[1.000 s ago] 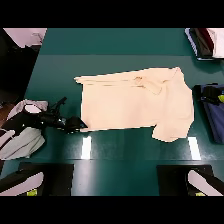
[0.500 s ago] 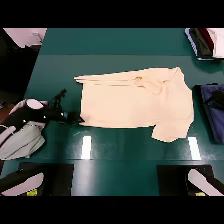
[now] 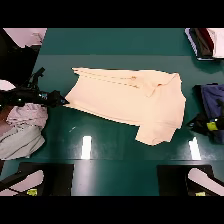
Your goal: Fold the shirts.
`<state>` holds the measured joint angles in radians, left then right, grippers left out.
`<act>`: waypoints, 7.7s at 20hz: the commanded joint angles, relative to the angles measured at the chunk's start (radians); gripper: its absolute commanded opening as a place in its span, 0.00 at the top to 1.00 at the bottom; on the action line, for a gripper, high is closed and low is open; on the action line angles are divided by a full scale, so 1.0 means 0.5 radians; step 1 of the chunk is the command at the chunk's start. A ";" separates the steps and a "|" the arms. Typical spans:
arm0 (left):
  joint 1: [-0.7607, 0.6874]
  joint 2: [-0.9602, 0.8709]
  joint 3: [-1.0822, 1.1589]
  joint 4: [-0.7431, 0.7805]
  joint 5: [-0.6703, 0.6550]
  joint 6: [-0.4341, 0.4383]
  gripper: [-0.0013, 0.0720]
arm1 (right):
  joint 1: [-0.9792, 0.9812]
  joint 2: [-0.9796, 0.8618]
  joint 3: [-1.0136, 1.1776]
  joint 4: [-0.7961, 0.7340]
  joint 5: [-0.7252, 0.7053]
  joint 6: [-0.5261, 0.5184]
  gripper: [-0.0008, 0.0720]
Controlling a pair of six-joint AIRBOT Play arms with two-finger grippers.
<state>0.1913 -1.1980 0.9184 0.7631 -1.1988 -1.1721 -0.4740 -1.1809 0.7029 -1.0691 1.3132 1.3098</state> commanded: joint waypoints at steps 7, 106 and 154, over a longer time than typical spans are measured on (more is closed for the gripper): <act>0.036 0.001 0.040 0.031 -0.140 0.002 0.95 | 0.243 -0.236 -0.121 0.459 -0.198 -0.172 0.63; -0.164 -0.259 -0.401 0.193 0.002 0.005 0.40 | 0.256 0.508 0.485 -0.201 0.098 0.153 0.53; -0.412 0.603 -0.246 0.532 -0.091 -0.301 0.95 | 0.263 1.221 -0.121 -0.194 0.352 0.130 0.96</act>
<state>-0.0147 -0.9089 0.7723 1.0523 -1.3800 -1.2888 -0.3573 -0.5373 0.6407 -1.2564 1.5566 1.3899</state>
